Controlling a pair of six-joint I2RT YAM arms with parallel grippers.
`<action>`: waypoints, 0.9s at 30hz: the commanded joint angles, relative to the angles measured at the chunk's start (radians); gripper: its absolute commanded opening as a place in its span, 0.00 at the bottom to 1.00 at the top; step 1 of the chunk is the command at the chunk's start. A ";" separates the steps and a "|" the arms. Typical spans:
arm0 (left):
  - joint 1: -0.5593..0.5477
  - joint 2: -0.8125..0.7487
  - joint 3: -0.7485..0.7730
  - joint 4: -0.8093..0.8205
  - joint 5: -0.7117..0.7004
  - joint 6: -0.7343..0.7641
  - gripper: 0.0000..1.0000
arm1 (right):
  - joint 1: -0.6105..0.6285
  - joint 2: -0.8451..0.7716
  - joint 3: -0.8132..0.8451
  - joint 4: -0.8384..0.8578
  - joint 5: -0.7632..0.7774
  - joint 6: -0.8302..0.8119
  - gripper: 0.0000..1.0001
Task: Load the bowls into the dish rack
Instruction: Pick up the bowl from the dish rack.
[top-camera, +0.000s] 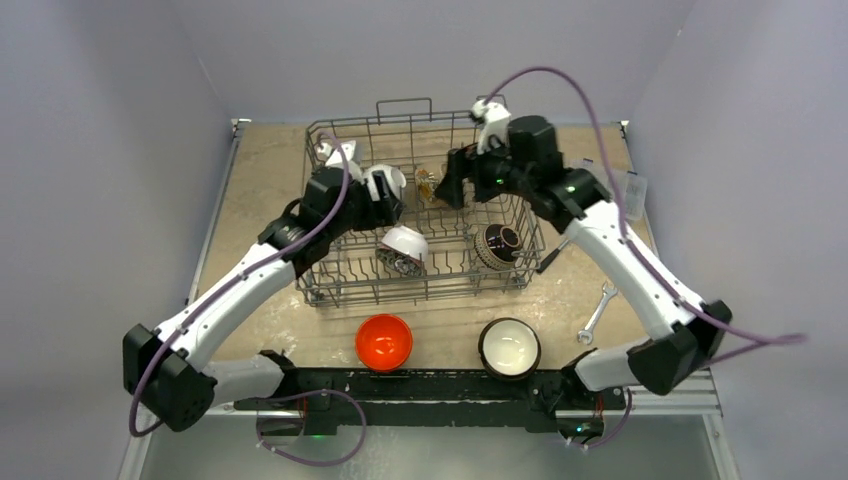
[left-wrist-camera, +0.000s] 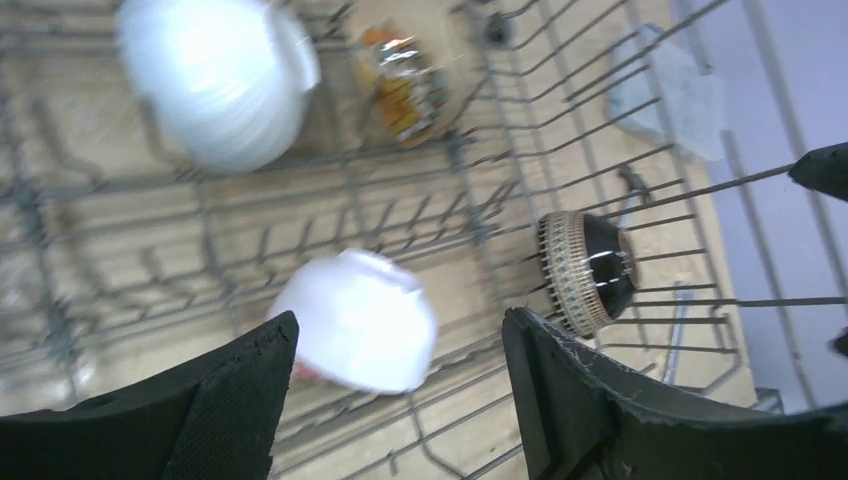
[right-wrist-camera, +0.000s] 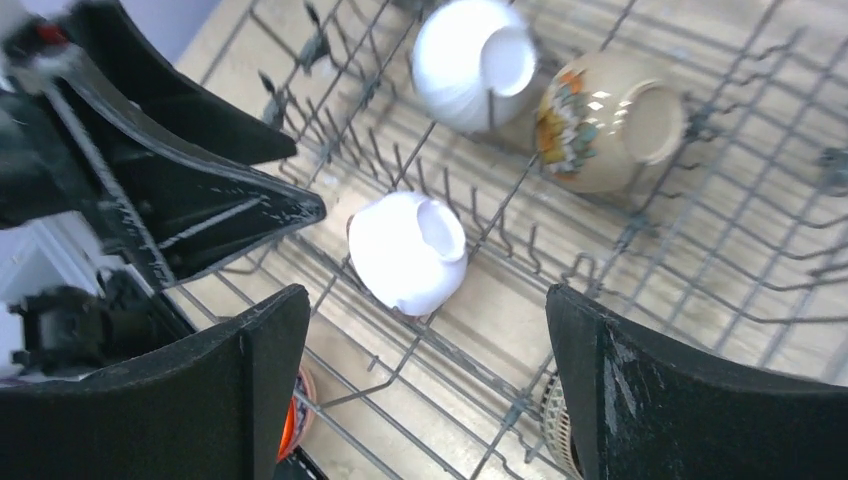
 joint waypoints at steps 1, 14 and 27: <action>0.055 -0.104 -0.085 -0.150 -0.086 -0.069 0.75 | 0.132 0.101 0.003 -0.010 0.106 -0.080 0.89; 0.177 -0.285 -0.110 -0.328 -0.174 -0.083 0.94 | 0.331 0.383 0.068 0.031 0.241 -0.150 0.93; 0.179 -0.275 -0.129 -0.311 -0.140 -0.070 0.93 | 0.337 0.502 0.109 0.069 0.294 -0.178 0.92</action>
